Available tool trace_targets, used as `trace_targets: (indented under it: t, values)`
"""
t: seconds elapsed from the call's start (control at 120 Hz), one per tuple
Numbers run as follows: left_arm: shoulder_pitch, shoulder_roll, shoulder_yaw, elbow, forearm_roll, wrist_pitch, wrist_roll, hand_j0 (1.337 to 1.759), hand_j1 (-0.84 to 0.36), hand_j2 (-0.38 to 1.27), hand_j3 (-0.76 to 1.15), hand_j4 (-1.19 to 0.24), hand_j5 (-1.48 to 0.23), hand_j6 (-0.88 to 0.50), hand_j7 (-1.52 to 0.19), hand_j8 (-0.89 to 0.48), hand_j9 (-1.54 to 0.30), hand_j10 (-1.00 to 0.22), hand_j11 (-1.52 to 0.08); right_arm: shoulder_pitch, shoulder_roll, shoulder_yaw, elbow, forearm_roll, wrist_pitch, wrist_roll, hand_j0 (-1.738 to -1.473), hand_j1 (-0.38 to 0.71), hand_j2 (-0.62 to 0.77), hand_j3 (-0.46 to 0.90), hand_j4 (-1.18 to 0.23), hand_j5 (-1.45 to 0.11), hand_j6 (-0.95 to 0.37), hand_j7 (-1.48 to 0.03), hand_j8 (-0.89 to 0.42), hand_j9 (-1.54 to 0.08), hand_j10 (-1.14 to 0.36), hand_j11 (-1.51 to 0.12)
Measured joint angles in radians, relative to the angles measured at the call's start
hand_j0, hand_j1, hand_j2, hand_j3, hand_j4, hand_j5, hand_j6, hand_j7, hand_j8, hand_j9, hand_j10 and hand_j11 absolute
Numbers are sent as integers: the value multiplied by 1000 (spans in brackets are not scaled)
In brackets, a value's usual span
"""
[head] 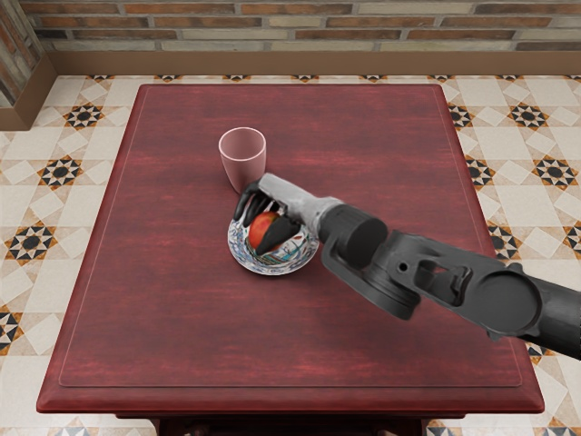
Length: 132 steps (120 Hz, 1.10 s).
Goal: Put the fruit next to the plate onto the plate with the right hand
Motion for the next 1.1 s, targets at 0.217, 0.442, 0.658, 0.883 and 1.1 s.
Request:
trace_targets:
  t: [0.217,0.442,0.658,0.883,1.1]
  values:
    - [0,0,0,0,0,0,0,1658,71,46,0,-232,-301,-232,-301,-232,-301,-232,-301,-1,16,-6,-30,-8,-20,0,-1657,105,108,0,-463,-621,-469,-610,-356,-613,-333,-612]
    - [0,0,0,0,0,0,0,1658,71,46,0,-232,-302,-232,-302,-232,-302,-232,-302,0,-103,61,40,58,-51,0,-1658,-164,31,0,-183,-244,-185,-240,-148,-241,-140,-241]
    - [-7,0,-1,-3,1,0,0,1658,71,46,0,-232,-302,-232,-302,-232,-302,-232,-302,-8,-366,276,17,558,433,0,-1658,-258,7,0,-87,-114,-88,-112,-75,-113,-71,-113]
    - [-5,0,-1,-6,1,-1,1,1658,71,46,0,-232,-301,-232,-301,-232,-301,-232,-301,-21,-551,380,-119,832,769,26,-1658,-290,-2,0,-53,-69,-54,-69,-49,-69,-48,-69]
    - [-5,0,-2,-1,0,0,1,1658,71,46,0,-232,-301,-232,-301,-232,-301,-232,-301,-45,-671,394,-148,918,812,61,-1658,-301,-5,0,-43,-55,-43,-55,-41,-55,-41,-55]
